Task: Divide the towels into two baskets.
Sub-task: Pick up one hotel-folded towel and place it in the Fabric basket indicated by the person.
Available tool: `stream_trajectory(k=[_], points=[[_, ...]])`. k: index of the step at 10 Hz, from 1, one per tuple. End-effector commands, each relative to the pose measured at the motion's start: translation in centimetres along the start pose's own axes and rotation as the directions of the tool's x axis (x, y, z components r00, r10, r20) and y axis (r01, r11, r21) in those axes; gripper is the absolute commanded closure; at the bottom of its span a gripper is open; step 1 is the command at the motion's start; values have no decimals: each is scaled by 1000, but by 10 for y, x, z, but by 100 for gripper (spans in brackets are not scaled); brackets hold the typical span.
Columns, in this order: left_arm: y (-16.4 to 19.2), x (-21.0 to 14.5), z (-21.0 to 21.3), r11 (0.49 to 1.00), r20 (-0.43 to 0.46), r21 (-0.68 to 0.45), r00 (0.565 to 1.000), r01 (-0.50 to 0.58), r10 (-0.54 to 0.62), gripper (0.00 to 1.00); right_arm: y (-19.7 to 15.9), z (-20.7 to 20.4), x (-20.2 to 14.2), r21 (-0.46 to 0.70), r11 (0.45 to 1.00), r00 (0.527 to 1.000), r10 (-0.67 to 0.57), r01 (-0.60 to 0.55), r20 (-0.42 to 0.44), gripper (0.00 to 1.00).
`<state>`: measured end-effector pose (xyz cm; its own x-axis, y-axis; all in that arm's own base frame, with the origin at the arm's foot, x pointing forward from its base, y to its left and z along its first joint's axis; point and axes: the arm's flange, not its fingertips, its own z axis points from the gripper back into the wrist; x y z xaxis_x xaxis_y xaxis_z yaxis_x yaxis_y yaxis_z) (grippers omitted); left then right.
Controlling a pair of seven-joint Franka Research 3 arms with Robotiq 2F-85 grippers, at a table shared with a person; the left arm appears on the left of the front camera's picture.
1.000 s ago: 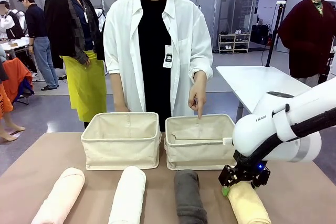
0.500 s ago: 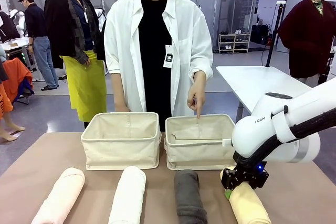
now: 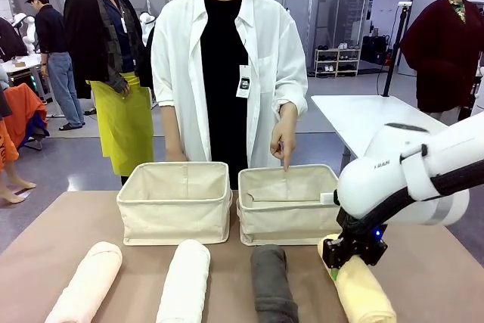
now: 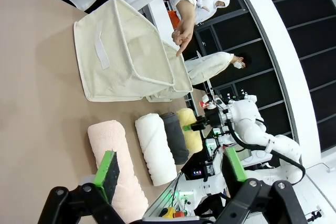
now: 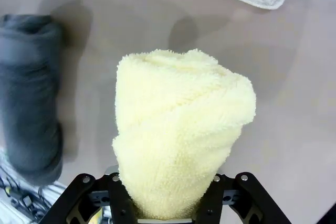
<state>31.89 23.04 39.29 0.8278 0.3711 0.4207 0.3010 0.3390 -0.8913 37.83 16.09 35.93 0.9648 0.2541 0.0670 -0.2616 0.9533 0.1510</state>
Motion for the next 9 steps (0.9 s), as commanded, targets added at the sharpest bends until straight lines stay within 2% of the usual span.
stream_trajectory(k=[1, 2, 3, 4, 5, 6, 7, 8, 9], points=[[-1, -2, 3, 1000, 1, -11, 1000, 2, -2, 0, 29, 77, -13, -46, 971, 972, 234, -233, 10, 79], [-1, -2, 3, 1000, 1, -11, 1000, 2, -2, 0, 46, 105, -7, -38, 928, 928, 372, -371, 21, 79], [-1, -2, 3, 1000, 1, -11, 1000, 2, -2, 0, 65, 131, -4, -51, 829, 830, 557, -557, 0, 79], [-1, -2, 3, 1000, 1, -11, 1000, 2, -2, 0, 83, 143, -4, -70, 697, 700, 714, -714, -25, 79], [-1, -2, 3, 1000, 1, -11, 1000, 2, -2, 0, 98, 150, -3, -40, 535, 537, 842, -844, -55, 79], [-1, -2, 3, 1000, 1, -11, 1000, 2, -2, 0, 111, 152, -3, 17, 371, 369, 928, -929, -54, 79], [-1, -2, 3, 1000, 1, -11, 1000, 2, -2, 0, 120, 151, -8, -9, 206, 206, 977, -979, -61, 79], [-1, -2, 3, 1000, 1, -11, 1000, 2, -2, 0, 127, 150, -18, -65, 125, 131, 987, -990, -94, 79], [-1, -2, 3, 1000, 1, -11, 1000, 2, -2, 0, 124, 147, -25, -105, 181, 188, 981, -978, -52, 79]])
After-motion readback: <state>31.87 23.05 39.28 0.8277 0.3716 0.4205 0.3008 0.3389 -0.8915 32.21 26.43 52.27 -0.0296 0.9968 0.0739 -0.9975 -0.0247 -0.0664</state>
